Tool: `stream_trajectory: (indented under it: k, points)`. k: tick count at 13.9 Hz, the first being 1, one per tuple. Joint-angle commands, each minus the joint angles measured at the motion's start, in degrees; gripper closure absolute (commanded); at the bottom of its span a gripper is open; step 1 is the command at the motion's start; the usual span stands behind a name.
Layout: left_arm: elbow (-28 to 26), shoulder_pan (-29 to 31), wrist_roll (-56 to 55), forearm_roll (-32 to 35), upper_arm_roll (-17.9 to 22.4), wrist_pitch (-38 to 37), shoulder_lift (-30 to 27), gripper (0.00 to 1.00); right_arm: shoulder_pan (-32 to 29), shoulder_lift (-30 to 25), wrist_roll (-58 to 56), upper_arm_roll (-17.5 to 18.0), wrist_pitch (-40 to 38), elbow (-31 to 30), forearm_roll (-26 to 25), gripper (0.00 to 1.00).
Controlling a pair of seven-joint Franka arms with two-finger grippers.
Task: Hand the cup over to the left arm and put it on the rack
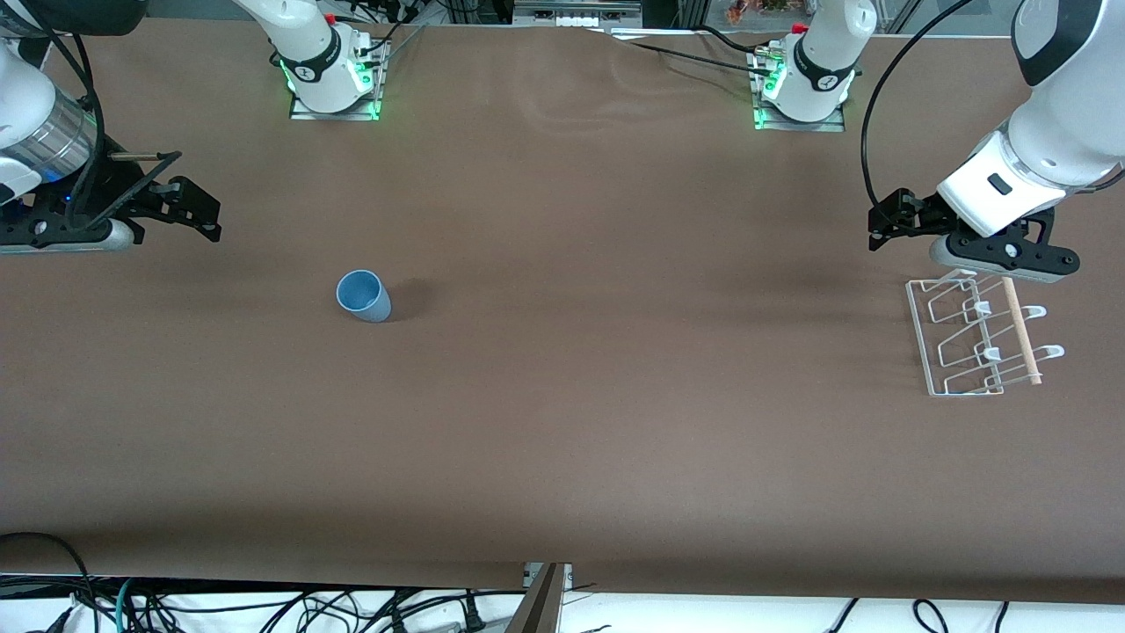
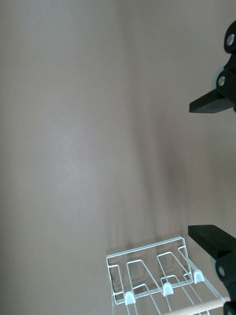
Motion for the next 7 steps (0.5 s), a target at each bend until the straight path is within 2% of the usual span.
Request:
stream_trajectory:
  k: [1,7]
  points:
    - [0.88,-0.27,-0.66,-0.05,0.14,-1.37,-0.19,0.0,0.06,-0.8,1.07,0.02,-0.28,-0.78,-0.94,0.0]
    - [0.97,-0.27,-0.75,-0.05,0.14,-1.37,-0.19,0.0,-0.03,0.68,-0.23,-0.07,-0.37,1.23,-0.77,0.0]
